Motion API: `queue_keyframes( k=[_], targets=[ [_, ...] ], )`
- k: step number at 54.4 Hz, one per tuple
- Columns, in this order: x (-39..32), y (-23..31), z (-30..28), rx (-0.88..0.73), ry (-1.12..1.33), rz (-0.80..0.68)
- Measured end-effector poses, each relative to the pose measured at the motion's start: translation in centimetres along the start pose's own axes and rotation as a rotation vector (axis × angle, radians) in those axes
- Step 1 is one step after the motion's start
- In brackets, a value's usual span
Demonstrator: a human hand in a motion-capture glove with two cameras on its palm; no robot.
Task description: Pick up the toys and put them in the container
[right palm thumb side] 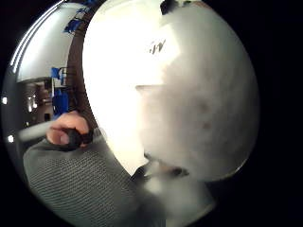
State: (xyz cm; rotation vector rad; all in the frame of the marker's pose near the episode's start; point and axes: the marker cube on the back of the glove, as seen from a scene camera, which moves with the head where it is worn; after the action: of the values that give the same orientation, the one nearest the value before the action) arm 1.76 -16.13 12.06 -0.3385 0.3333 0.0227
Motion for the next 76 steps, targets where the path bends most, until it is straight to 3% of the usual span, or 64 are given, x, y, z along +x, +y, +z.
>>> queue_keyframes(
  k=[9, 20, 32, 37, 42, 49, 60, 65, 70, 76],
  targets=[
    [0.2, -0.5, -0.3, 0.177, -0.07, -0.023],
    [-0.1, 0.3, -2.5, 0.175, -0.13, -0.048],
    [2.2, -0.9, -12.9, 0.332, -0.064, -0.189],
    [4.3, -4.5, -19.0, 0.409, -0.145, -0.111],
    [8.0, -9.5, -23.1, 0.442, -0.07, 0.058],
    [9.7, -16.3, -25.0, 0.404, -0.049, 0.169],
    [13.2, -26.1, -23.2, 0.303, -0.019, 0.336],
    [14.8, -29.7, -21.5, 0.192, -0.145, 0.453],
    [16.0, -31.1, -18.9, 0.044, -0.152, 0.389],
    [15.9, -31.4, -17.9, 0.03, -0.177, 0.327]
  ],
)
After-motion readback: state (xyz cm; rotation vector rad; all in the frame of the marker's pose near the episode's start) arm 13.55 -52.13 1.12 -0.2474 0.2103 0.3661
